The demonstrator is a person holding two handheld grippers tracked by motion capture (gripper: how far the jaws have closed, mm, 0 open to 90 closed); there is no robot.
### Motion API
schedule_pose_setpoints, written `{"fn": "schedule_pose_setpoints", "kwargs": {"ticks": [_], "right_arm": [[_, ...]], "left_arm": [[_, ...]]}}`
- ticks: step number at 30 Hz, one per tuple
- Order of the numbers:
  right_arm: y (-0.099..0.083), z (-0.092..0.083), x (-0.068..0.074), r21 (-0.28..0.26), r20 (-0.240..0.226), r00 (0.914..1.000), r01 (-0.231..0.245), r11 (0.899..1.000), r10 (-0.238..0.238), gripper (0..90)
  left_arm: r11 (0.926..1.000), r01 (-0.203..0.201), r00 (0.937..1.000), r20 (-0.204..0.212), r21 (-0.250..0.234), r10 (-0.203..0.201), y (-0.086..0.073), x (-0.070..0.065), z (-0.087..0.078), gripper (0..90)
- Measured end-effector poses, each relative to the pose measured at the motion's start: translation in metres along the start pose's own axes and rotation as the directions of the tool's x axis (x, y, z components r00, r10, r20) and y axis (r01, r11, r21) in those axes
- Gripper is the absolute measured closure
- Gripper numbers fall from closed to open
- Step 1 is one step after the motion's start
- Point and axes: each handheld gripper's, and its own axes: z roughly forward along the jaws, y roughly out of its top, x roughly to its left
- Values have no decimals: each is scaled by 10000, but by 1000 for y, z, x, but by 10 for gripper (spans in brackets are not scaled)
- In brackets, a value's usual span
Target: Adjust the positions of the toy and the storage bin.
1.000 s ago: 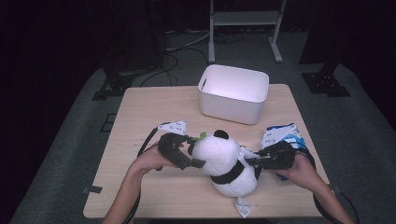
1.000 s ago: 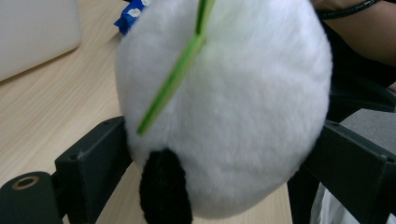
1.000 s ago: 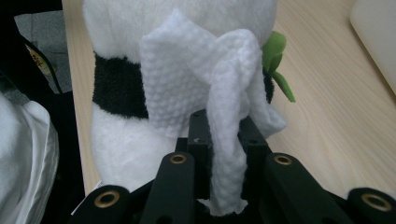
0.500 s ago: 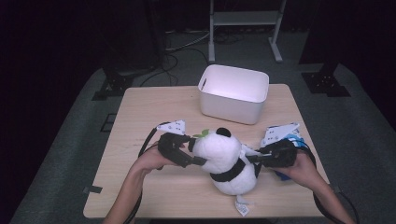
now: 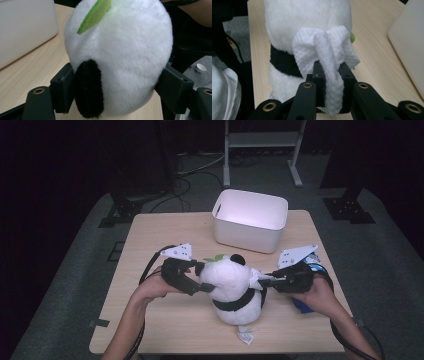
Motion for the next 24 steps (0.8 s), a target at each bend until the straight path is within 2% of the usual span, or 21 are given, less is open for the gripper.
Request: {"fn": "schedule_pose_setpoints", "kwargs": {"ticks": [3,10,17,24], "right_arm": [[4,-2,0,-151,39,10000,49,9999,-49,786],[7,-6,-4,-575,-68,9999,-157,9982,154,786],[-9,4,-4,-361,-324,9986,-439,9984,427,786],[-29,23,-5,-45,-656,9949,-777,9970,772,786]], "left_arm": [[10000,-21,10000,38,47,21,1,0,1,238],[9999,-117,9999,31,105,117,3,-2,5,238],[9999,-124,9999,14,84,124,4,-3,5,239],[9997,-221,9997,-134,138,223,9,-4,0,239]]}}
